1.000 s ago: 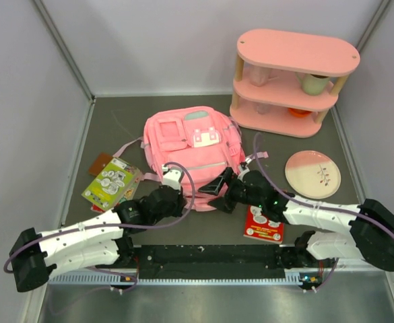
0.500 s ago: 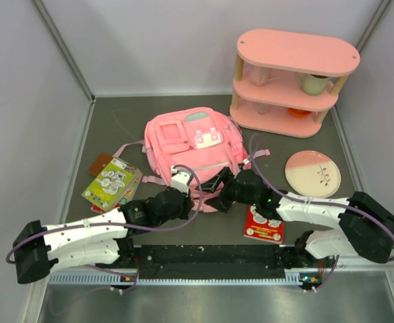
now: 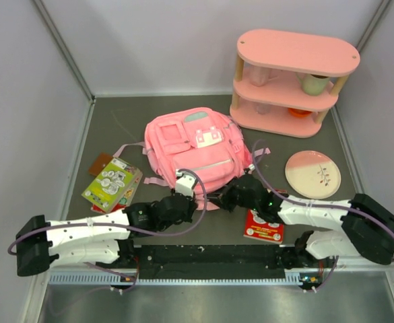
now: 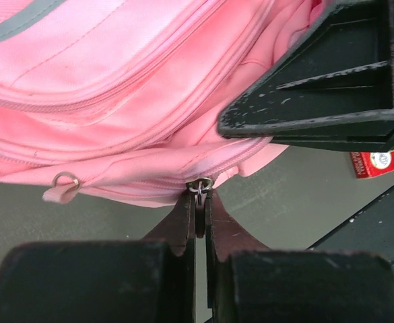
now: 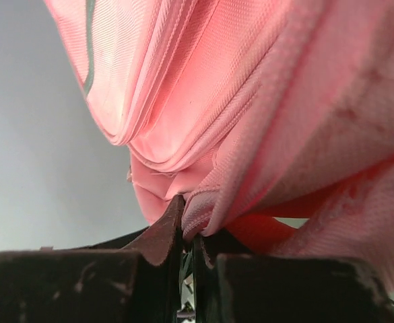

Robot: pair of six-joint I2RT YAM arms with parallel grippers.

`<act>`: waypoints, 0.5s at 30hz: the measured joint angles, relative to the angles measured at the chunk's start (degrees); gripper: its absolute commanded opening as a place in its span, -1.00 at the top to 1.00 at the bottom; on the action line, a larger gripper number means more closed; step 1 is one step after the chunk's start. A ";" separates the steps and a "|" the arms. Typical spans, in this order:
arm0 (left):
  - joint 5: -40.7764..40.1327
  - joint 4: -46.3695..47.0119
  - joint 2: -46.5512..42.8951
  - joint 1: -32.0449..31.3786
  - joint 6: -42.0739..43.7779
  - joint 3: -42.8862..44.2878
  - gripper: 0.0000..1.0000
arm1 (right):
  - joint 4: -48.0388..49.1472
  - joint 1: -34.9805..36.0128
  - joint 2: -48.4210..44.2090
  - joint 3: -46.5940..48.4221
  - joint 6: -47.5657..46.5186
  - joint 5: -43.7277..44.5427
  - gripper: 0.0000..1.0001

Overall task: Pack the student bag
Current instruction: Unzip the student bag at the center of the board.

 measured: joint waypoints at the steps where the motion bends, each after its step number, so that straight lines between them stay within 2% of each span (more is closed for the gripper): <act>1: -0.76 -0.11 -0.42 -0.24 -0.39 0.00 1.00 | 0.22 0.00 -1.31 -0.79 -0.07 0.44 1.00; 7: -4.22 -1.07 -5.40 1.42 -4.24 0.22 1.00 | -1.90 -0.76 -11.89 -2.49 -2.86 2.69 1.00; 15: 1.95 -0.24 -7.08 8.57 -7.43 2.05 1.00 | -4.90 -1.40 -19.76 -2.91 -5.44 4.07 1.00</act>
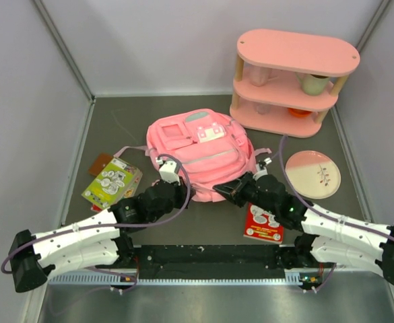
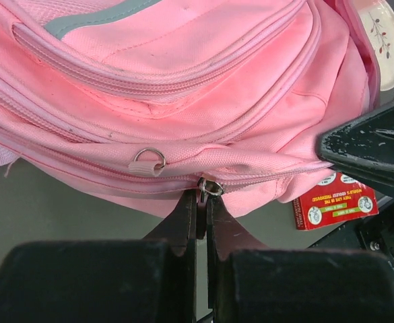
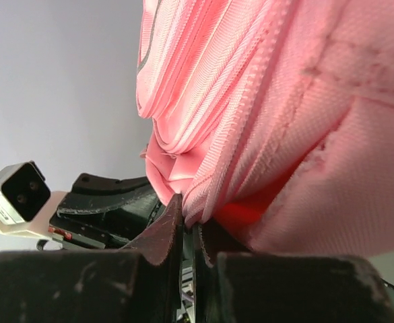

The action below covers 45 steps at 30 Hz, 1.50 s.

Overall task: Pack the student bag
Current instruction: Unzip the student bag at the center of the board.

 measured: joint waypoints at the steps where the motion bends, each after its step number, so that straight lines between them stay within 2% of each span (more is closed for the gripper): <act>1: 0.24 -0.35 0.00 0.35 -0.07 0.22 1.00 | -0.15 -0.04 -0.52 -0.35 -0.09 0.07 1.00; 4: -0.42 -2.95 0.00 1.53 -0.02 0.81 1.00 | -1.46 -0.33 -2.97 -1.49 -0.63 0.59 1.00; 9: -7.15 -10.38 -0.63 6.58 3.61 0.13 1.00 | -8.22 -2.82 -7.72 -3.43 -2.67 4.92 1.00; 10: -7.08 -10.75 -1.25 7.06 4.76 -0.39 1.00 | -9.16 -3.08 -7.89 -3.45 -3.13 5.27 0.73; 12: -5.38 -10.62 -2.84 7.10 6.75 -1.44 1.00 | -9.88 -3.28 -7.87 -3.43 -5.03 5.29 0.38; 13: -4.37 -10.49 -3.34 7.10 7.39 -1.68 1.00 | -9.81 -3.28 -7.74 -3.37 -6.03 5.03 0.01; 14: -3.28 -10.12 -3.69 7.10 7.96 -1.84 1.00 | -9.57 -3.30 -7.48 -3.21 -6.73 4.55 -0.14; 16: -1.22 -9.16 -3.78 7.08 8.92 -1.88 1.00 | -8.26 -3.34 -6.19 -2.84 -7.96 2.58 -0.27; 23: 4.39 -7.08 -1.46 5.90 10.29 -1.88 1.00 | 2.91 -2.01 2.45 -1.97 -5.73 -5.66 -0.30; 31: 5.35 -3.85 3.52 0.31 10.47 -1.66 1.00 | 12.81 0.55 9.40 1.79 -1.53 -9.81 -0.30; 37: 4.33 -2.47 4.90 -0.96 10.08 -0.92 1.00 | 15.21 0.59 12.04 1.81 1.92 -10.19 -0.30; 45: 2.51 -1.40 4.87 -1.18 8.96 -0.87 1.00 | 14.49 0.94 10.75 0.83 3.39 -9.22 -0.30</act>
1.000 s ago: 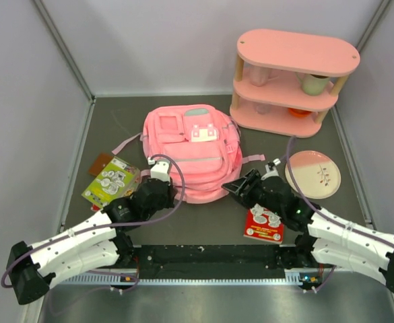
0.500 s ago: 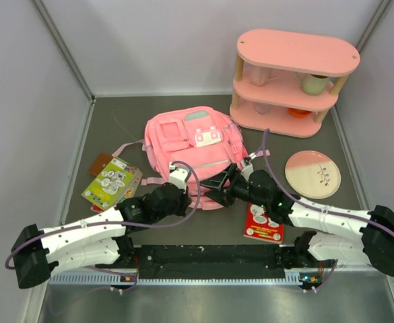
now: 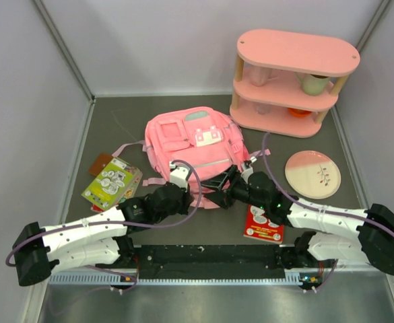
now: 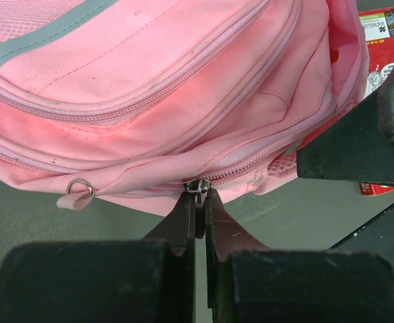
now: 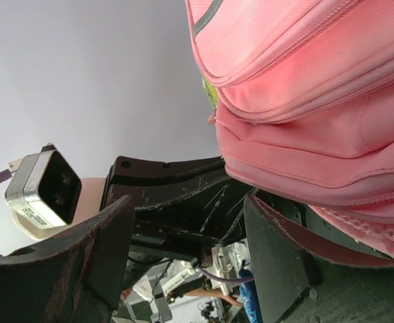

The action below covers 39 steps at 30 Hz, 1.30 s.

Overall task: Pack the student bag
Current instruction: Unzip the student bag at the center of the board.

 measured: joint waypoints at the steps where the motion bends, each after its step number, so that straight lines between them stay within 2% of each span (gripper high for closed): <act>1: -0.09 0.07 0.00 -0.02 -0.07 0.00 1.00 | -0.22 0.00 -0.04 -0.13 0.22 0.24 -0.29; 13: -1.33 2.86 -0.02 -2.93 1.03 0.00 1.00 | 3.98 0.04 4.55 -0.72 2.54 3.43 -0.17; 18: -2.64 3.32 -0.11 -4.37 1.86 0.00 1.00 | 5.29 0.02 4.87 -1.38 2.54 4.79 0.00; 20: -2.84 3.76 -0.37 -4.70 2.10 -0.31 1.00 | 5.88 -0.04 4.76 -1.99 2.54 5.14 0.19; 23: -2.78 4.98 -1.14 -5.35 2.47 -1.25 1.00 | 5.95 -0.15 3.80 -3.21 2.54 5.49 0.23; 33: -0.70 8.98 -1.49 -8.46 4.17 -4.07 1.00 | 1.77 -0.46 1.38 -3.80 2.32 9.68 0.20; 39: -1.33 9.68 0.02 -9.25 4.28 -4.17 1.00 | -0.57 -0.35 3.37 -2.56 1.79 9.14 0.00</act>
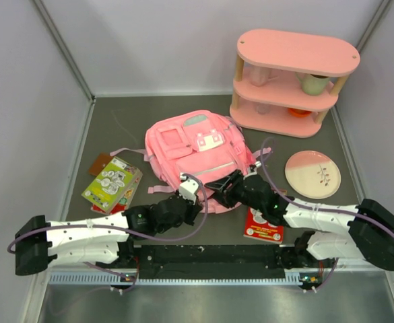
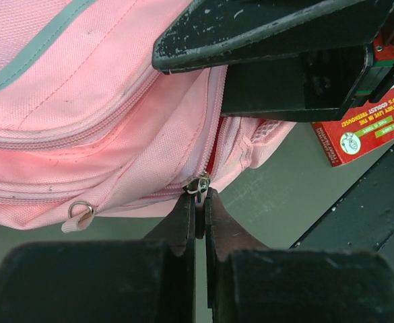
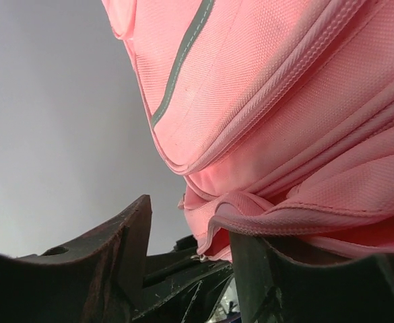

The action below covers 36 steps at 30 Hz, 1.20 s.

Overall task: Pack the student bag
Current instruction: Unzip the student bag at the center of the board.

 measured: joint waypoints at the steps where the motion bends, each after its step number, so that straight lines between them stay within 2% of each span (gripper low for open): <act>1: -0.26 -0.04 0.39 -0.11 -0.13 0.00 1.00 | -1.27 0.20 0.13 0.48 -0.35 -0.15 -0.02; 12: -1.22 -1.31 1.49 -0.92 -1.86 0.00 1.00 | -8.55 4.00 -2.03 0.31 -0.31 0.00 -0.16; 17: 0.59 -1.27 1.33 -1.03 -1.51 -0.48 1.00 | -7.23 4.20 -1.73 -1.75 2.69 1.81 -0.23; 22: 1.97 -1.16 0.55 -1.05 -0.26 -1.73 1.00 | -1.51 4.15 3.41 -1.97 5.14 2.23 -0.24; 24: 2.19 -1.20 0.52 -1.14 0.09 -2.19 1.00 | 1.11 3.93 6.19 -1.81 5.40 1.75 -0.07; 25: 2.25 -1.22 0.52 -1.18 0.22 -2.36 1.00 | 1.92 3.76 7.41 -1.55 5.55 1.38 0.16; 27: 2.16 -1.11 0.52 -1.42 0.39 -2.43 1.00 | 2.80 3.61 9.38 -0.92 5.64 0.92 0.51; 28: 1.90 -0.81 0.46 -1.51 0.48 -2.43 1.00 | 3.15 3.56 10.32 -0.79 5.79 0.74 0.96; 36: 0.59 -0.24 -0.76 -1.99 0.48 -2.43 1.00 | 3.85 3.19 9.01 -1.16 5.09 2.27 1.00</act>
